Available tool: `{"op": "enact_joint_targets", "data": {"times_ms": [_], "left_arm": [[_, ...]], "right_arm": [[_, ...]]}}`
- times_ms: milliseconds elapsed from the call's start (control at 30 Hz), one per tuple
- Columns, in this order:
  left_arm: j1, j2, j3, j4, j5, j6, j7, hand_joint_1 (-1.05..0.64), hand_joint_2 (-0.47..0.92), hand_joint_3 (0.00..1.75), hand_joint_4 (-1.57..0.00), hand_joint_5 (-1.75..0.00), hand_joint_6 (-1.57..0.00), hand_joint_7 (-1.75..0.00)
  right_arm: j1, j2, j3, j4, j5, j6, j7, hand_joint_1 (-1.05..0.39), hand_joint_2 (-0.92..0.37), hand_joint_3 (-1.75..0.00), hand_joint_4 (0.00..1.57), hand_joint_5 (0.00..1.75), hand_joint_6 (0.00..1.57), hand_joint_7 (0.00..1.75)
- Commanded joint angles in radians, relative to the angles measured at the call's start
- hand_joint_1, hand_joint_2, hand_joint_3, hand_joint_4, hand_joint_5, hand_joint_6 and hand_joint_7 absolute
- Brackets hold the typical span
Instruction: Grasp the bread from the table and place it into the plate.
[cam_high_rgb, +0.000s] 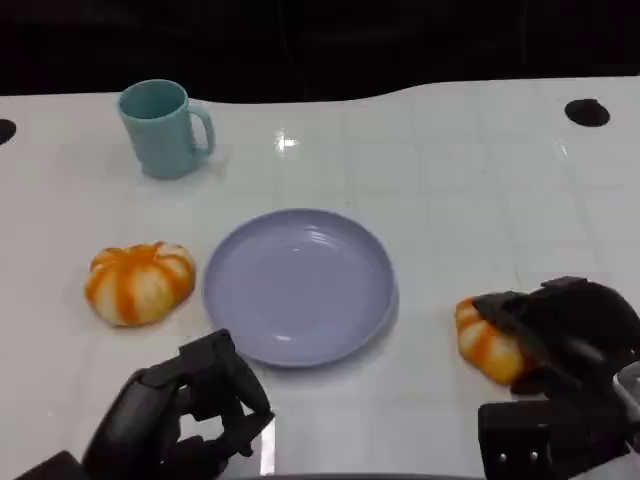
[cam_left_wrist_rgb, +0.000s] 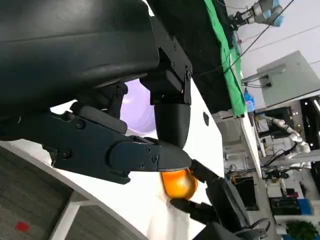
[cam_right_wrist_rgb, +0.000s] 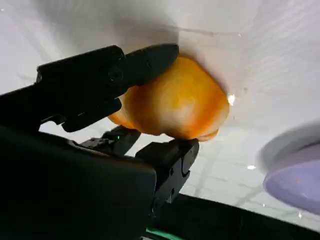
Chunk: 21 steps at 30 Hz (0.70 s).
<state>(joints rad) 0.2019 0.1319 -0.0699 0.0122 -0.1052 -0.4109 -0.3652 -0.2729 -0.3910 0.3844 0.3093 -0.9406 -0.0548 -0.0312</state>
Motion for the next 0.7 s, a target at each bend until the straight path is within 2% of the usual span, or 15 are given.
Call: {"op": "enact_joint_targets", "data": {"times_ms": [33, 67, 100, 133, 167, 200, 267, 400, 467, 533, 567, 600, 700], "left_arm": [[0.007, 0.008, 0.003, -0.017, 0.006, 0.007, 0.01, -0.57, 0.92, 0.33, -0.68, -1.75, -0.6, -1.54], [0.008, 0.008, 0.002, -0.021, 0.008, 0.009, 0.011, -0.57, 0.92, 0.33, -0.68, -1.75, -0.59, -1.54], [0.008, 0.008, 0.002, -0.023, 0.009, 0.01, 0.012, -0.57, 0.92, 0.33, -0.68, -1.75, -0.59, -1.54], [0.008, 0.008, 0.002, -0.023, 0.009, 0.009, 0.012, -0.57, 0.92, 0.34, -0.68, -1.75, -0.59, -1.54], [0.008, 0.007, 0.001, -0.025, 0.008, 0.01, 0.011, -0.56, 0.92, 0.34, -0.68, -1.75, -0.59, -1.54], [0.008, 0.006, 0.0, -0.026, 0.006, 0.011, 0.01, -0.56, 0.92, 0.34, -0.68, -1.75, -0.59, -1.54], [0.01, 0.006, -0.002, -0.033, 0.002, 0.015, 0.008, -0.56, 0.92, 0.34, -0.69, -1.75, -0.6, -1.54], [0.012, 0.006, -0.002, -0.04, 0.003, 0.017, 0.009, -0.54, 0.92, 0.34, -0.69, -1.75, -0.6, -1.56], [0.013, 0.006, -0.002, -0.043, 0.003, 0.019, 0.01, -0.53, 0.92, 0.34, -0.7, -1.75, -0.6, -1.56], [0.013, 0.007, -0.001, -0.046, 0.004, 0.023, 0.011, -0.53, 0.92, 0.34, -0.7, -1.75, -0.6, -1.57], [0.013, 0.007, -0.001, -0.049, 0.005, 0.025, 0.012, -0.54, 0.92, 0.34, -0.7, -1.75, -0.6, -1.57], [0.013, 0.007, 0.0, -0.05, 0.007, 0.026, 0.013, -0.54, 0.92, 0.34, -0.7, -1.75, -0.6, -1.57], [0.014, 0.007, 0.0, -0.054, 0.011, 0.031, 0.016, -0.53, 0.92, 0.34, -0.7, -1.75, -0.6, -1.58]], "right_arm": [[-0.033, 0.002, 0.003, 0.101, 0.052, -0.074, -0.106, -0.15, -0.92, -0.05, 0.93, 1.62, 1.34, 0.12], [-0.04, 0.002, 0.007, 0.116, 0.058, -0.084, -0.121, -0.15, -0.9, -0.1, 0.93, 1.68, 1.24, 0.45], [-0.046, 0.003, 0.009, 0.129, 0.063, -0.093, -0.135, -0.13, -0.88, -0.18, 0.9, 1.71, 1.02, 0.98], [-0.052, 0.004, 0.011, 0.14, 0.068, -0.1, -0.148, -0.13, -0.76, -0.43, 0.89, 1.73, 0.84, 1.39], [-0.057, 0.005, 0.012, 0.15, 0.072, -0.105, -0.159, -0.13, -0.67, -0.62, 0.89, 1.74, 0.77, 1.53], [-0.063, 0.005, 0.013, 0.158, 0.075, -0.109, -0.17, -0.13, -0.6, -0.77, 0.89, 1.74, 0.72, 1.61], [-0.075, 0.009, 0.012, 0.184, 0.082, -0.127, -0.216, -0.13, -0.54, -0.88, 0.89, 1.75, 0.68, 1.68], [-0.097, 0.018, 0.009, 0.23, 0.092, -0.169, -0.308, -0.12, -0.44, -1.1, 0.89, 1.75, 0.71, 1.66], [-0.107, 0.024, 0.003, 0.238, 0.105, -0.184, -0.334, -0.12, -0.43, -1.13, 0.9, 1.75, 0.74, 1.62], [-0.118, 0.034, -0.003, 0.243, 0.114, -0.203, -0.38, -0.11, -0.39, -1.17, 0.92, 1.75, 0.82, 1.5], [-0.123, 0.04, -0.007, 0.243, 0.122, -0.213, -0.4, -0.1, -0.37, -1.21, 0.93, 1.75, 0.77, 1.63], [-0.126, 0.045, -0.009, 0.238, 0.13, -0.218, -0.409, -0.09, -0.36, -1.23, 0.93, 1.75, 0.75, 1.69], [-0.136, 0.054, -0.013, 0.223, 0.146, -0.241, -0.441, -0.1, -0.35, -1.23, 0.94, 1.75, 0.72, 1.74]]}}
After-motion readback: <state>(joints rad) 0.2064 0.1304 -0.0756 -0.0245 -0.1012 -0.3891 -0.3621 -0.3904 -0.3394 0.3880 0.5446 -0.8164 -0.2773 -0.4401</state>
